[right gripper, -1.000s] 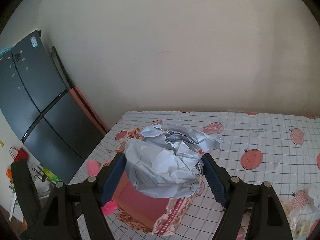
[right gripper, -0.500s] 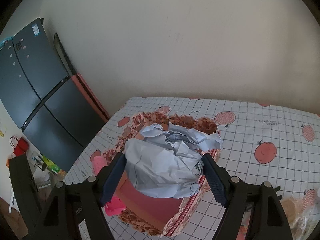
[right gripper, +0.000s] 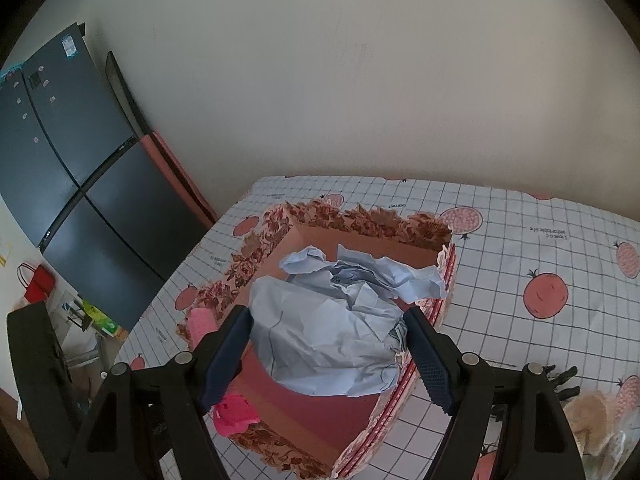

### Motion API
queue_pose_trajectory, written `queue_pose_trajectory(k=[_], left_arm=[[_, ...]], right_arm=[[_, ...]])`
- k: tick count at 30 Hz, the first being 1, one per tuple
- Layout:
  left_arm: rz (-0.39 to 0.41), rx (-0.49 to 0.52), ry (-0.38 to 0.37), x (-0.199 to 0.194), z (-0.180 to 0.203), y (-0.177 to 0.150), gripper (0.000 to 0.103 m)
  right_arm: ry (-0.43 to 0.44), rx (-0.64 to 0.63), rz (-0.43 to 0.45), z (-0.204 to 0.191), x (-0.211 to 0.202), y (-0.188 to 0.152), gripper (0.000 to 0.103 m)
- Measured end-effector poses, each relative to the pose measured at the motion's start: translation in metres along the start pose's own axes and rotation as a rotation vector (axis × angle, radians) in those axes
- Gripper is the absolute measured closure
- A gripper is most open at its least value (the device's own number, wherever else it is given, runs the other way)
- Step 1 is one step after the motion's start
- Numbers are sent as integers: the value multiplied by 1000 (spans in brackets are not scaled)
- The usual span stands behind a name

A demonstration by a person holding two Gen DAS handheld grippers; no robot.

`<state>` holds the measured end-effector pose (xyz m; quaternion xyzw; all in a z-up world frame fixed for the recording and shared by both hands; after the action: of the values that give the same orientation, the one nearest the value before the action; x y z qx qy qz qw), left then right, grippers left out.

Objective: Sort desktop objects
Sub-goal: 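Open the left tool dropping the roller while the right tool drops the paper into the box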

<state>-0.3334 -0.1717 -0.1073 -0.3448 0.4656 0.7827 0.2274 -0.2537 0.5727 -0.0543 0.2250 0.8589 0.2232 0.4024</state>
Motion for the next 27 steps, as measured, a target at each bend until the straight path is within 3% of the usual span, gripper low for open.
queue_pose_trajectory(k=[14,19,27], left_arm=[[-27,-14,12,7,-2,-2,72],[-32,-30,-1,8,-4,-2,59],[-23,-30,-17,5,-2,-1,51]], right_arm=[[-28,4,-28,3,12,-1,19],[-24,14,-27,4,12,0,17],[-12,27,-28,7,11,1,14]])
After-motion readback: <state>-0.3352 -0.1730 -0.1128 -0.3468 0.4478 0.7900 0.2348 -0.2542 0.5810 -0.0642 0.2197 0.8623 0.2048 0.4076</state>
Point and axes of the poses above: each gripper's, at about its wrist camera, not at the fingertips, and x roughly the way its jaws point, z to its right, y to its top, the point moved 1 cm from there along x, roughly the way its jaws point, and after that the axes turned 13 degrees about x, right-handed, at the moved point
